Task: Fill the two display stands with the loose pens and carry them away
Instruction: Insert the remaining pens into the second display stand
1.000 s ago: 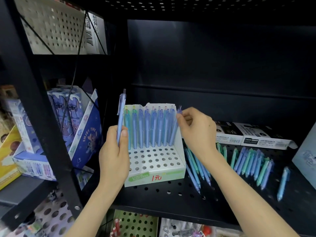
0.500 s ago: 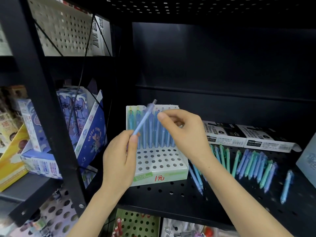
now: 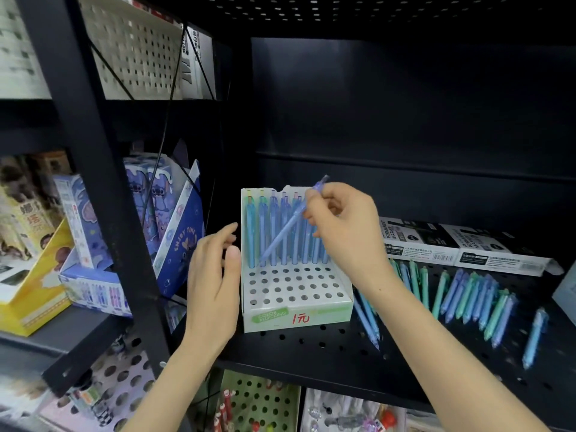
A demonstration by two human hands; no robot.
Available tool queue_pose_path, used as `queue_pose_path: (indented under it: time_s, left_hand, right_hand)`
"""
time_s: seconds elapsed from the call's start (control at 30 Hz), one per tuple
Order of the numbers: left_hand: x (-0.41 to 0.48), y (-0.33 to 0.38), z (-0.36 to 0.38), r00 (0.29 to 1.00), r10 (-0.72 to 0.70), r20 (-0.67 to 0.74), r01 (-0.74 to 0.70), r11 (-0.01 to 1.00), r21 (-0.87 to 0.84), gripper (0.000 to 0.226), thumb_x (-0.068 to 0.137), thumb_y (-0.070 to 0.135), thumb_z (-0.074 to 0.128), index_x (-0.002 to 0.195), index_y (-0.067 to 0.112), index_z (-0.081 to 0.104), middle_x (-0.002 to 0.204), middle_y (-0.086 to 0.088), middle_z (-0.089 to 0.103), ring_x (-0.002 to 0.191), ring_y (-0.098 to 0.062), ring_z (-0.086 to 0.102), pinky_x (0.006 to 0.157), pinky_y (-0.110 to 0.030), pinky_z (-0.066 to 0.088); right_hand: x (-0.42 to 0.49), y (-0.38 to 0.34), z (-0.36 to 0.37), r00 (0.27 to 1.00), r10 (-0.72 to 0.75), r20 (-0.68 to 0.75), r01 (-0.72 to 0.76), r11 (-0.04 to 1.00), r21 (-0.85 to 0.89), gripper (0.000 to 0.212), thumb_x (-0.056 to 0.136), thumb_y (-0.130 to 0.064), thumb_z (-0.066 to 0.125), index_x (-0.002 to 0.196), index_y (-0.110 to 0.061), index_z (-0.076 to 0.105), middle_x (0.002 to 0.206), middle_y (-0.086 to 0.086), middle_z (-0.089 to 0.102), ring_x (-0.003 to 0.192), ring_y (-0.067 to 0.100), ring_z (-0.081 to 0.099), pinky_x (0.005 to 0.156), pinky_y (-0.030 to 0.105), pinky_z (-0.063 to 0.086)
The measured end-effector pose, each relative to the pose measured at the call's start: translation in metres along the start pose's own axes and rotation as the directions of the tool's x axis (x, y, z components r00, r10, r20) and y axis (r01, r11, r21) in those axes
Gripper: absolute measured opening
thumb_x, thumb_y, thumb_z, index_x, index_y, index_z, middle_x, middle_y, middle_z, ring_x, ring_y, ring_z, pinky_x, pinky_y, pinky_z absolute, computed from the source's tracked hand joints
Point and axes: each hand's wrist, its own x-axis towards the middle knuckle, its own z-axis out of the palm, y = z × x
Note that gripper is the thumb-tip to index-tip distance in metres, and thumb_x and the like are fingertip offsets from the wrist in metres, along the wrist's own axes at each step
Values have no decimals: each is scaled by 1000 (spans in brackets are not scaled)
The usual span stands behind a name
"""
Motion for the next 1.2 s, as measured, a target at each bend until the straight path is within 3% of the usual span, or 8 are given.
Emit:
queue_pose_path:
  time_s: [0.07, 0.17, 0.27, 0.4, 0.63, 0.87, 1.03, 1.2]
  left_hand:
    - [-3, -9, 2, 993, -99, 60, 107, 983, -147, 49, 86, 57, 33, 131, 38, 41, 127, 15, 48, 121, 3, 42, 99, -21, 33]
    - [-6, -13, 1, 979, -146, 140, 181, 940, -291, 57, 77, 58, 46, 133, 45, 37, 135, 20, 45, 117, 11, 44, 91, -14, 36]
    - [-5, -15, 2, 962, -187, 197, 246, 906, -343, 63, 76, 54, 54, 135, 47, 36, 137, 27, 43, 112, 13, 48, 95, -21, 39]
    - [-3, -17, 5, 947, -178, 266, 274, 881, -386, 60, 81, 43, 56, 138, 44, 36, 141, 22, 42, 122, -1, 48, 105, -37, 39]
    - [-1, -21, 6, 949, -154, 274, 252, 893, -372, 58, 85, 36, 53, 137, 49, 31, 146, 23, 34, 135, 3, 30, 114, -41, 26]
    - [-3, -11, 3, 985, -55, 166, 86, 979, -185, 50, 87, 41, 48, 133, 53, 31, 131, 42, 36, 125, 7, 39, 103, -26, 36]
    - [-14, 4, -1, 977, 204, -61, -201, 978, 56, 35, 89, 31, 44, 123, 24, 50, 113, 19, 47, 107, -16, 50, 92, -23, 38]
    - [-32, 34, 23, 960, 279, -16, -279, 960, 22, 24, 88, 23, 45, 107, 17, 57, 104, 4, 54, 101, -10, 49, 90, -17, 34]
  right_hand:
    - [0, 4, 8, 997, -32, 71, 39, 994, -103, 24, 94, -22, 50, 80, -5, 61, 75, 11, 66, 73, 26, 61, 69, 43, 53]
    - [2, 10, 19, 991, -52, 120, 74, 980, -185, 26, 94, -23, 49, 72, -10, 54, 73, 9, 66, 71, 25, 61, 69, 38, 50]
    - [7, 13, 25, 979, -30, 199, 77, 970, -232, 25, 95, -24, 48, 75, -12, 55, 69, -1, 62, 71, 20, 60, 71, 37, 50]
    - [13, 14, 34, 955, -33, 294, 118, 955, -273, 25, 95, -23, 47, 87, -6, 63, 79, 5, 68, 77, 21, 63, 76, 40, 50]
    - [11, 6, 55, 909, -61, 412, 276, 828, -487, 29, 95, -29, 45, 84, -8, 63, 78, 4, 67, 75, 22, 61, 68, 34, 49]
    - [-4, 9, 22, 964, -16, 264, 114, 925, -362, 29, 92, -36, 52, 117, -23, 60, 79, -15, 60, 78, 5, 60, 76, 25, 49]
    - [-26, 43, -49, 997, 55, 46, -34, 926, -377, 14, 90, -30, 56, 102, -29, 64, 81, -16, 64, 74, 0, 59, 69, 21, 49]
    - [-54, 79, -120, 972, 130, -193, -216, 813, -541, 14, 89, -29, 58, 95, -22, 68, 84, -10, 68, 74, 5, 58, 64, 23, 41]
